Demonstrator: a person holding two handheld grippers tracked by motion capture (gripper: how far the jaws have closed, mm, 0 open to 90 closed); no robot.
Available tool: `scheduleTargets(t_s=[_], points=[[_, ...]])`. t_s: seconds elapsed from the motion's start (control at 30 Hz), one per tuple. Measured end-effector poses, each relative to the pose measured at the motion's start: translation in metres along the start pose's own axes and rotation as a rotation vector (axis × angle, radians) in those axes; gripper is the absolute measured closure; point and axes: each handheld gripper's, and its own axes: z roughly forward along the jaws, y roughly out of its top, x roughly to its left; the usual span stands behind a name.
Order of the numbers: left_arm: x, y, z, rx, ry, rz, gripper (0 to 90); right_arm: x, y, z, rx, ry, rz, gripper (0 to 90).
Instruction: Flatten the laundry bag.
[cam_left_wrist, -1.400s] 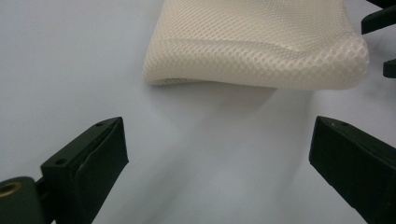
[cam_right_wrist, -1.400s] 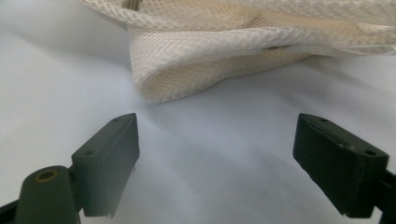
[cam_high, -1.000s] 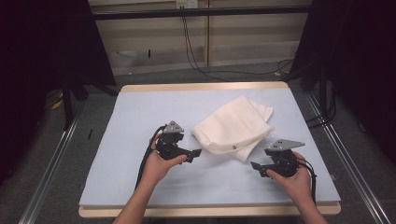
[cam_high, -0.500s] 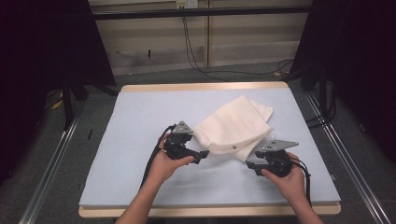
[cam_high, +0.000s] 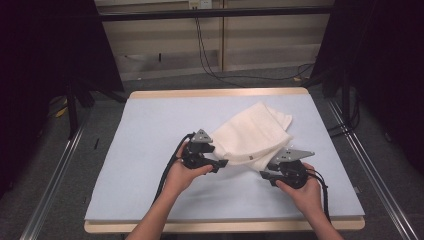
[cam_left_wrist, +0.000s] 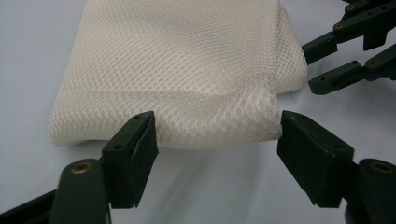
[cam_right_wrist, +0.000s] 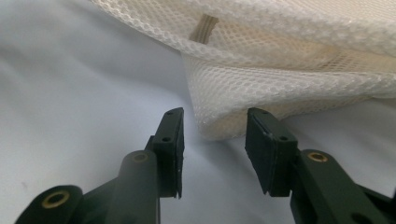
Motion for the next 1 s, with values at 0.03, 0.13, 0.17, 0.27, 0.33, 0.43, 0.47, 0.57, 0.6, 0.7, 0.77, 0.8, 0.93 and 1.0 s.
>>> scheduleTargets(t_s=[0.03, 0.13, 0.17, 0.27, 0.33, 0.43, 0.47, 0.57, 0.6, 0.7, 0.77, 0.8, 0.93, 1.0], points=[[0.000, 0.000, 0.001, -0.004, -0.005, -0.004, 32.3, 0.000, 0.000, 0.000, 0.000, 0.000, 0.000, 58.3], [0.000, 0.002, 0.001, 0.024, -0.005, -0.006, 39.8, 0.001, 0.000, 0.002, 0.001, 0.007, 0.009, 59.4], [0.000, 0.002, 0.002, 0.011, -0.013, -0.014, 44.5, 0.001, 0.000, 0.003, 0.002, 0.011, 0.016, 60.3], [-0.001, 0.004, 0.001, 0.039, -0.004, -0.016, 53.4, 0.002, 0.001, 0.006, 0.007, 0.009, 0.010, 63.4], [-0.001, 0.005, 0.001, 0.048, -0.005, -0.018, 60.2, 0.002, 0.001, 0.007, -0.004, 0.011, 0.025, 65.4], [0.000, 0.006, 0.002, 0.066, -0.011, -0.025, 70.9, 0.001, 0.002, 0.007, -0.018, 0.013, 0.028, 71.8], [0.000, 0.006, 0.002, 0.060, -0.023, -0.036, 73.1, 0.001, 0.002, 0.007, -0.020, 0.009, 0.028, 74.2], [0.000, 0.007, 0.000, 0.056, -0.025, -0.065, 76.0, -0.002, 0.003, 0.006, -0.043, 0.036, 0.042, 81.8], [0.001, 0.007, -0.001, 0.056, -0.022, -0.075, 76.2, -0.002, 0.003, 0.006, -0.042, 0.038, 0.050, 83.1], [0.003, 0.007, -0.005, 0.048, -0.016, -0.100, 76.5, -0.001, 0.004, 0.006, -0.022, 0.037, 0.020, 84.6], [0.006, 0.007, -0.009, 0.038, -0.009, -0.123, 76.7, -0.002, 0.004, 0.005, -0.026, 0.042, 0.016, 84.7], [0.008, 0.007, -0.011, 0.028, -0.013, -0.131, 76.8, -0.002, 0.005, 0.004, -0.026, 0.041, 0.016, 84.8], [0.017, 0.007, -0.019, -0.005, -0.024, -0.174, 76.8, -0.005, 0.004, 0.000, -0.027, 0.047, 0.019, 85.1], [0.023, 0.006, -0.025, -0.018, -0.019, -0.187, 76.9, -0.006, 0.002, -0.002, -0.020, 0.052, 0.016, 85.1]])
